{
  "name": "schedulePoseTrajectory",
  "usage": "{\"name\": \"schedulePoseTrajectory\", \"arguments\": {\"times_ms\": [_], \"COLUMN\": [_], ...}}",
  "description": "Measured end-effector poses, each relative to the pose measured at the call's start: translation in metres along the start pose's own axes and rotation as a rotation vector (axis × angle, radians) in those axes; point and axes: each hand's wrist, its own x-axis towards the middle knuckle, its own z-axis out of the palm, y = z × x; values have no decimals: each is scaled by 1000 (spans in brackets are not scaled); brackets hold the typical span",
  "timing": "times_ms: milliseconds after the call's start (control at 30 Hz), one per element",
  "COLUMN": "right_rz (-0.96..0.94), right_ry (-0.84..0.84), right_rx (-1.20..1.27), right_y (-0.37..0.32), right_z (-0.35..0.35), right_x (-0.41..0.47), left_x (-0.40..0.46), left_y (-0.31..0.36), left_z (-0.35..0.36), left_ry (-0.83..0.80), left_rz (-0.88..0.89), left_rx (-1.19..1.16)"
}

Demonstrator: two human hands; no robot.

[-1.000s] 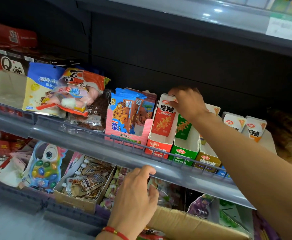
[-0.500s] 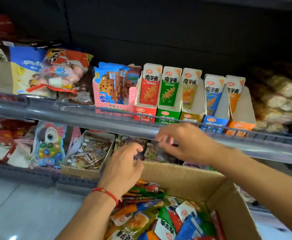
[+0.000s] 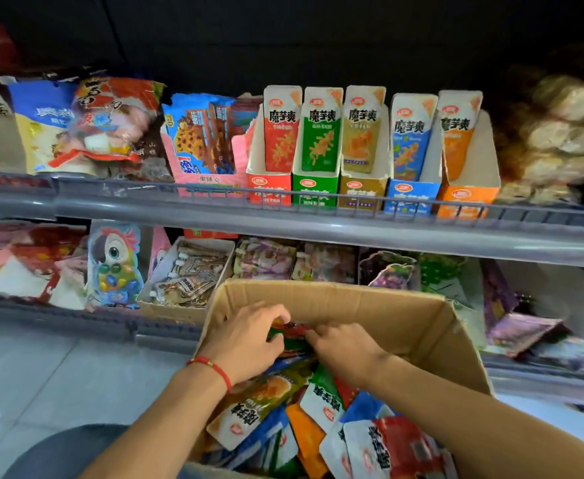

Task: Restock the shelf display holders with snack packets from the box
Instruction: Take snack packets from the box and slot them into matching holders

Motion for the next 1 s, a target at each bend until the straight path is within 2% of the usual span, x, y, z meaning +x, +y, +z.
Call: {"name": "schedulePoseTrajectory", "arguments": {"times_ms": [100, 167, 300, 433, 500, 567, 700, 733, 833, 1000], "right_rz": [-30, -23, 87, 155, 199, 246, 323, 311, 248, 236], "right_ry": [-1, 58, 189, 231, 256, 283, 278, 263, 220, 190], "right_rx": [-23, 26, 366, 737, 892, 997, 1253, 1226, 934, 817], "right_y": [0, 6, 37, 68, 78, 83, 87, 88, 84, 73], "right_z": [1, -10, -43, -66, -69, -68, -69, -68, -70, -73], "right_x": [0, -4, -23, -60, -71, -75, -85, -88, -95, -94], "left_x": [2, 3, 4, 3, 6, 9, 12, 12, 12, 11], "left_y": [0, 1, -1, 9, 15, 22, 31, 32, 36, 40], "left_z": [-1, -3, -12, -12, -7, -6, -11, -12, -15, -13], "left_ry": [27, 73, 151, -70, -82, -46, 15, 16, -18, -25], "left_rz": [-7, -9, -18, 5, 41, 38, -129, -153, -189, -157], "left_rx": [-23, -39, -193, -244, -283, -422, -876, -943, -1022, -1109]}}
